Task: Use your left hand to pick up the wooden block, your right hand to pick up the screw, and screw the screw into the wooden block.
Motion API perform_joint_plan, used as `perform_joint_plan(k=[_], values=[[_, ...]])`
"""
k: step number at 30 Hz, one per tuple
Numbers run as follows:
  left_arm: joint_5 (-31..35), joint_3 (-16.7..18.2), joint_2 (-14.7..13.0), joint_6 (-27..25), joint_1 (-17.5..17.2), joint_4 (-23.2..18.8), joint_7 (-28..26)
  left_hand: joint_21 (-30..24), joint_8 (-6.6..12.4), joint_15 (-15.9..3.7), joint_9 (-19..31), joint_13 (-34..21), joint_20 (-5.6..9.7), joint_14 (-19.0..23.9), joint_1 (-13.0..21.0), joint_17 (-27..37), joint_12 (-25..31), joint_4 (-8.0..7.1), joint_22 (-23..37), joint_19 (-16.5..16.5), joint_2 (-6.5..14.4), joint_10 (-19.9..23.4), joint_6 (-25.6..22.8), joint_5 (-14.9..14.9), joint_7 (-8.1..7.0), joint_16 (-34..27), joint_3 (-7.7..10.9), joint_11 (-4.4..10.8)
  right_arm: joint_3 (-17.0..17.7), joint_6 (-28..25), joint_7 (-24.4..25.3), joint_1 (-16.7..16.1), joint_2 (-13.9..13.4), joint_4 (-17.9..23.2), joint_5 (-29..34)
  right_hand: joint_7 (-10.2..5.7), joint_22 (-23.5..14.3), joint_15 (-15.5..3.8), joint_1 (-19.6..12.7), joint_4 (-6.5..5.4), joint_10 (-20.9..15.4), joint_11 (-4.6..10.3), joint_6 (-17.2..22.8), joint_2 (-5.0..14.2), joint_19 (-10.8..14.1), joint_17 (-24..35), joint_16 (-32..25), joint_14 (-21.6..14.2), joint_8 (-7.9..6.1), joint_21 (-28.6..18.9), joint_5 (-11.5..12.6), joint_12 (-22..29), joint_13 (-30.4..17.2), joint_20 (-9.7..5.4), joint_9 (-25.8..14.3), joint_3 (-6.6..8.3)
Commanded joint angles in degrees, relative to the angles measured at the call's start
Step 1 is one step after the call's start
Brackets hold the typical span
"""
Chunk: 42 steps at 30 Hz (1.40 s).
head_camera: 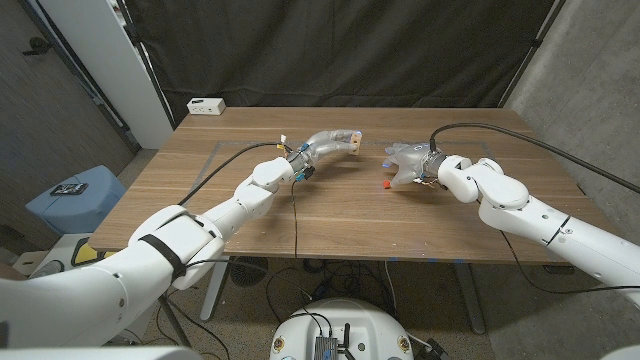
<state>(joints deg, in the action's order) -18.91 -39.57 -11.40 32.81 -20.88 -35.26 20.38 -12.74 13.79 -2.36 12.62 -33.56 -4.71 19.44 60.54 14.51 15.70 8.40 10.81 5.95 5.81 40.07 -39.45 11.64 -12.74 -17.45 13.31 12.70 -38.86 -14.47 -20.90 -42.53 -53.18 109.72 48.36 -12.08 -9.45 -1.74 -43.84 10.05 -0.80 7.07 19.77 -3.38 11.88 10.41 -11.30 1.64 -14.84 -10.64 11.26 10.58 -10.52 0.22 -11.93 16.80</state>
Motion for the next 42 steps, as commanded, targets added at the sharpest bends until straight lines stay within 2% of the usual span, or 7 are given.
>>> perform_joint_plan(k=[1,18,37,42], values=[[0.19,-0.11,-0.09,-0.18,-0.15,-0.32,0.01,-0.21,0.35,-7.23,0.23,-0.26,-0.18,0.37,0.09,0.17,-0.15,0.12,0.23,0.48,0.48,0.39,-0.73,0.11,0.22,-0.18,0.29,0.03,-0.37,1.02,1.53,0.06,0.33,-1.42,-1.27,0.04,-0.20,-0.86,-0.77,-0.09,-0.01,0.06,0.97,-0.01,0.58,0.15,0.03,-0.21,-0.49,-0.29,0.38,0.15,-0.22,0.23,-0.29,0.45],[0.11,-0.13,0.07,-0.22,0.20,0.56,0.33,-0.19,0.41,-7.25,0.25,-0.32,-0.21,0.36,0.01,0.18,-0.29,0.10,0.24,0.41,0.52,0.47,-0.87,0.11,0.21,-0.14,0.32,0.03,-0.94,2.99,4.20,0.46,0.85,-3.98,-3.11,-0.13,-0.22,-1.34,-2.62,-0.14,-0.74,0.38,3.73,-0.41,1.65,0.16,-0.25,-1.31,-1.80,-0.52,0.63,0.38,-0.25,-0.17,-0.55,0.79],[0.08,-0.35,1.34,0.73,1.53,3.64,1.31,-0.18,0.43,-7.23,0.26,-0.38,-0.30,0.46,-0.07,0.16,-0.45,0.11,0.25,0.39,0.53,0.60,-0.92,0.10,0.22,-0.09,0.39,0.03,-1.68,3.58,5.66,0.54,1.18,-5.64,-4.07,0.27,-0.25,-1.62,-3.10,-0.47,-1.03,0.34,4.71,-0.72,2.00,0.23,-0.30,-1.70,-2.34,-0.51,0.72,0.41,-0.28,-0.32,-0.74,0.71],[0.01,-0.39,1.82,0.92,1.91,4.60,1.62,-0.20,0.58,-7.38,0.26,-0.43,0.09,0.63,0.14,0.14,-0.49,0.30,0.25,0.45,0.33,0.87,-1.26,0.10,0.24,-0.14,0.39,0.03,-1.70,4.07,6.20,0.88,1.16,-6.57,-4.50,0.26,-0.25,-1.66,-3.07,-0.55,-1.06,0.31,4.87,-0.76,2.07,0.25,-0.30,-1.72,-2.43,-0.52,0.72,0.41,-0.29,-0.34,-0.77,0.67]])
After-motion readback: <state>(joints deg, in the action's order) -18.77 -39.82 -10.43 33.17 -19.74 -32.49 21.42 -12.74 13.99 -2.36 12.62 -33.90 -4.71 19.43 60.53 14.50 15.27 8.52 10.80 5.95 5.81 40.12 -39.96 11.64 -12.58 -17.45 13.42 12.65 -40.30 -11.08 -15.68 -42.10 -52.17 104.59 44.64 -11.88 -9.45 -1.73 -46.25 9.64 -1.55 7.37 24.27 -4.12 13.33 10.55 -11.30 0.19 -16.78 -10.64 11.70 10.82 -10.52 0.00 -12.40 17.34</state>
